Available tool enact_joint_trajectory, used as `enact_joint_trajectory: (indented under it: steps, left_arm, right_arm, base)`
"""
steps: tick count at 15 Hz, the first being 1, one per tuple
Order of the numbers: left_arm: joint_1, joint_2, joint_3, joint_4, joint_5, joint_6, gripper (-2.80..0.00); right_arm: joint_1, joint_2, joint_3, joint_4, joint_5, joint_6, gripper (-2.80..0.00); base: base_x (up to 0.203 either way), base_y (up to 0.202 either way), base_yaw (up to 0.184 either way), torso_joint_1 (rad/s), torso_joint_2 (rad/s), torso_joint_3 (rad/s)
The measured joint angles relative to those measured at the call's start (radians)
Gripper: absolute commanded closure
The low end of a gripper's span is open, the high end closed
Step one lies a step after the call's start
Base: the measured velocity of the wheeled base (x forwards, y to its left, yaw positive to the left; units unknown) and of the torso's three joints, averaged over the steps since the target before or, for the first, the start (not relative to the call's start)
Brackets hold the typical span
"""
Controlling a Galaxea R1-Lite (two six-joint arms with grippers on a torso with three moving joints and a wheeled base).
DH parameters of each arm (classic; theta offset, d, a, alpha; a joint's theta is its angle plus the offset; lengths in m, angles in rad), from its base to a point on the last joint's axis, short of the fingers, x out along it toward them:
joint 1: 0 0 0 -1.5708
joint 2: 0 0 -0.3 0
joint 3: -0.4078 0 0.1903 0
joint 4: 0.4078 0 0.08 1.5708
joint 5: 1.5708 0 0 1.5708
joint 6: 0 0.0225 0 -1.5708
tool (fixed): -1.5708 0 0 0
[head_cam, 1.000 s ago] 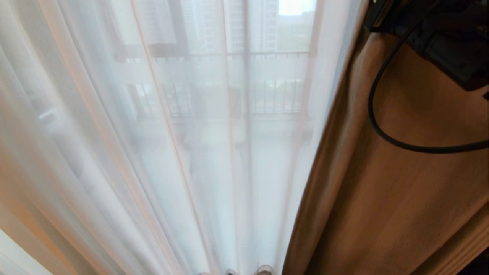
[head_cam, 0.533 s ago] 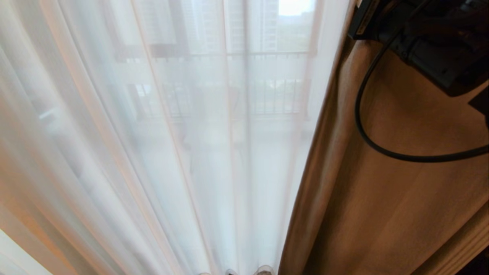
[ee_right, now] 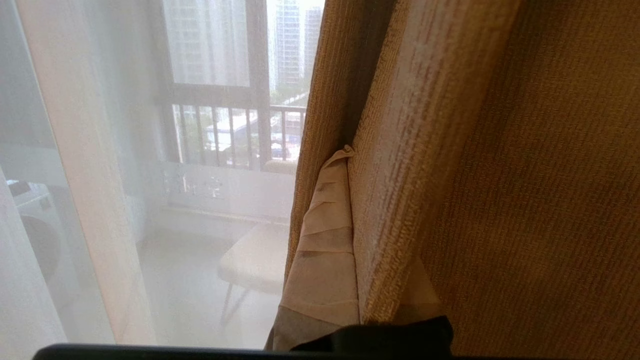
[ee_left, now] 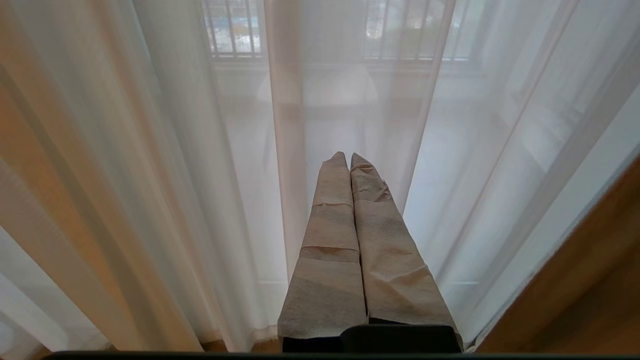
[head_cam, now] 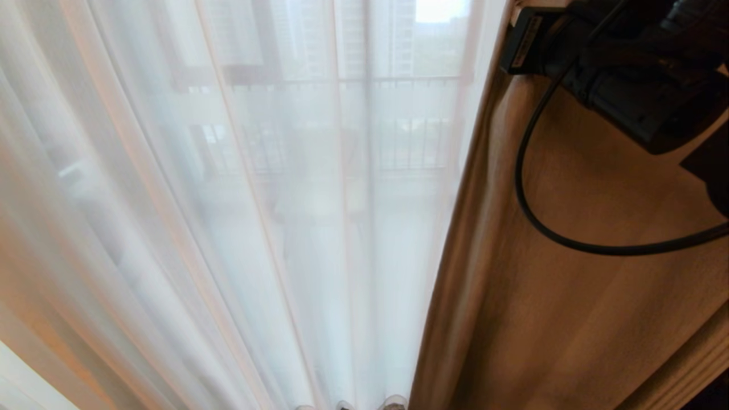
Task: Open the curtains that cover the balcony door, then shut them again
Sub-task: Close the outer curtains on both sides
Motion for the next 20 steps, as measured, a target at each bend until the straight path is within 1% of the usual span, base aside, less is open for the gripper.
enact_joint_trajectory:
  steps: [2,4,7,10,12,15,20]
  left_arm:
    - [0.0,0.0,0.0,0.0,0.0,0.0,0.0]
    - [0.0,0.0,0.0,0.0,0.0,0.0,0.0]
    - [0.0,0.0,0.0,0.0,0.0,0.0,0.0]
    - [0.0,0.0,0.0,0.0,0.0,0.0,0.0]
    - [0.0,0.0,0.0,0.0,0.0,0.0,0.0]
    - [0.0,0.0,0.0,0.0,0.0,0.0,0.0]
    - [0.0,0.0,0.0,0.0,0.0,0.0,0.0]
  right_arm:
    - [-0.016,-0.013,0.001,0.002,0.0,-0.001,0.0]
    - [-0.054,-0.032,0.004,0.007,0.0,-0.015,0.0]
    - [-0.147,-0.058,0.005,0.01,0.001,-0.016,0.0]
    - [-0.259,-0.08,-0.002,-0.001,0.008,-0.006,0.0]
    - [-0.315,-0.094,-0.003,-0.002,0.01,0.019,0.0]
    - [-0.351,-0.109,-0.004,-0.006,0.011,0.024,0.0]
    - [-0.361,-0.126,-0.003,-0.001,0.01,0.024,0.0]
  base:
    - [0.0,0.0,0.0,0.0,0.0,0.0]
    - [0.0,0.0,0.0,0.0,0.0,0.0]
    - [0.0,0.0,0.0,0.0,0.0,0.0]
    - [0.0,0.0,0.0,0.0,0.0,0.0]
    - [0.0,0.0,0.0,0.0,0.0,0.0]
    - [0.0,0.0,0.0,0.0,0.0,0.0]
    - [0.0,0.0,0.0,0.0,0.0,0.0]
